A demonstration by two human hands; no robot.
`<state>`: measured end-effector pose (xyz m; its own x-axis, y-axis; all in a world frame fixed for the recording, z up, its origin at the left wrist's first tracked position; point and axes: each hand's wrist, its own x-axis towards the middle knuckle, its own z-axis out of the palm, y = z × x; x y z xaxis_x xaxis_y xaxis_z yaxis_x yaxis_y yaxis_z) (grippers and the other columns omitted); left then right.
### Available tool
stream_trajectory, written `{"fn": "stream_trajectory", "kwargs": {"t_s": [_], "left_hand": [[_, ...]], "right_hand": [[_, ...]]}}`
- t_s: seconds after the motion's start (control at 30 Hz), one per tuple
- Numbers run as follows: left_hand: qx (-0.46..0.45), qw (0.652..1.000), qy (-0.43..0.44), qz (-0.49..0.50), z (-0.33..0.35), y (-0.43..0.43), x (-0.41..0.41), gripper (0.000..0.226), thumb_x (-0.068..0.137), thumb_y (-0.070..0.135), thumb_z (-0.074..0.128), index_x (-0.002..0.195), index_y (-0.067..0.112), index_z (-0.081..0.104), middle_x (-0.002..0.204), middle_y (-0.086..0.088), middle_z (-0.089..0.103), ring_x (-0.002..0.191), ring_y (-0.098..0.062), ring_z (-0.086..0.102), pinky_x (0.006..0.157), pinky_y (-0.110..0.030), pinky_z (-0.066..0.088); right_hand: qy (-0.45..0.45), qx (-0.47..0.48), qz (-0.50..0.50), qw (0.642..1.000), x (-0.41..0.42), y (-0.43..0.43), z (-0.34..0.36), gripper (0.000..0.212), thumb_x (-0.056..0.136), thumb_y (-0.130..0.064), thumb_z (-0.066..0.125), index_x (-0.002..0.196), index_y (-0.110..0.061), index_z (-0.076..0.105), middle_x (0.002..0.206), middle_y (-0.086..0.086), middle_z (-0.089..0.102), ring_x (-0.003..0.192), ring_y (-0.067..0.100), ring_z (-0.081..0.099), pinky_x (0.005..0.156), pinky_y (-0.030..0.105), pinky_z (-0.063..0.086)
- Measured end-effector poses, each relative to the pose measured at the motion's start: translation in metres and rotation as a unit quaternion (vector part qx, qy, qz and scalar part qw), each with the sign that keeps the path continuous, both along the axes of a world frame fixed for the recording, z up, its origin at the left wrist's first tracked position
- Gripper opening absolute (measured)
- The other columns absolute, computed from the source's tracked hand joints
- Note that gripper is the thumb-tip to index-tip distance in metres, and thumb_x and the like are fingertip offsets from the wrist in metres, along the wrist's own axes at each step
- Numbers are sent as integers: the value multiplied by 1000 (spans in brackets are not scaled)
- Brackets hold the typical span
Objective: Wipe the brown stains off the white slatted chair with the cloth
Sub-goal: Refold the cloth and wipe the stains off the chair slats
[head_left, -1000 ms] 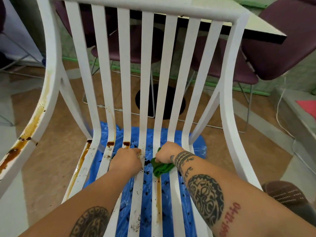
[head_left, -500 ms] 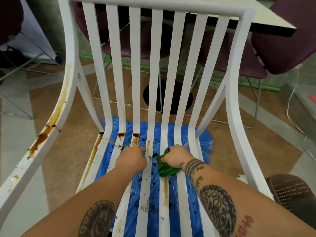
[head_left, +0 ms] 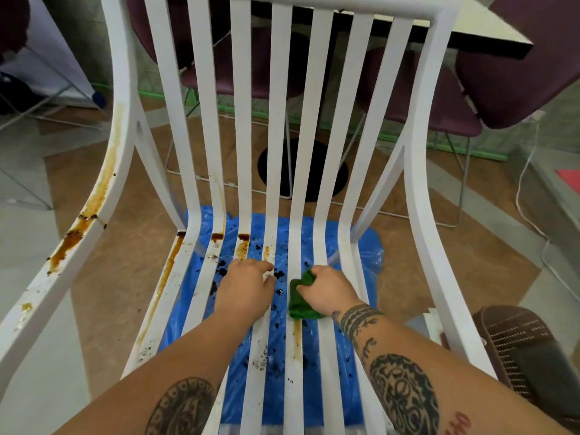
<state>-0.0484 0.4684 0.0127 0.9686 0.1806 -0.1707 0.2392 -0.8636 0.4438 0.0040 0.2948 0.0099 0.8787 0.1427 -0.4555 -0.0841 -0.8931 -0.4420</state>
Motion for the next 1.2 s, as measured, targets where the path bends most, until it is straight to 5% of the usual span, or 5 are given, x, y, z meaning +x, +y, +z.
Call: {"fn": "stream_trajectory", "kwargs": {"t_s": [0.2, 0.33, 0.5, 0.8, 1.2], "left_hand": [[-253, 960, -17, 122, 24, -28, -7, 30, 103, 37, 49, 117, 21, 70, 100, -2, 72, 89, -18, 66, 82, -35, 58], [-591, 755, 120, 256, 41, -30, -3, 34, 96, 48, 63, 112, 18, 69, 107, -10, 76, 99, -30, 73, 90, -51, 59], [-481, 829, -23, 284, 48, -14, 4, 30, 96, 27, 69, 122, 13, 61, 112, -10, 69, 98, -31, 70, 85, -48, 61], [-182, 980, -58, 59, 31, -41, 11, 47, 95, 14, 67, 140, 21, 54, 126, -6, 63, 113, -26, 62, 96, -37, 53], [23, 993, 82, -87, 0, -44, 48, 29, 93, 27, 68, 121, 24, 63, 111, -8, 65, 96, -27, 65, 80, -39, 57]], "right_hand": [[92, 315, -246, 912, -2, 10, 17, 42, 79, -51, 72, 106, -19, 66, 104, 7, 73, 93, 25, 72, 84, 42, 61], [209, 376, -243, 869, -15, 19, 35, 53, 98, -64, 41, 122, -21, 61, 112, 9, 71, 102, 25, 70, 95, 44, 57], [63, 392, -301, 867, -10, -5, 35, 58, 102, -62, 28, 113, -22, 68, 109, -1, 59, 99, 23, 54, 94, 42, 44], [-128, 8, -185, 974, -49, -40, -25, 37, 98, -37, 53, 132, -25, 55, 138, 1, 39, 128, 25, 37, 108, 48, 36], [-114, -84, -127, 982, -45, -17, -32, 55, 99, -61, 40, 140, -25, 50, 152, 4, 26, 140, 27, 26, 111, 47, 30]]}}
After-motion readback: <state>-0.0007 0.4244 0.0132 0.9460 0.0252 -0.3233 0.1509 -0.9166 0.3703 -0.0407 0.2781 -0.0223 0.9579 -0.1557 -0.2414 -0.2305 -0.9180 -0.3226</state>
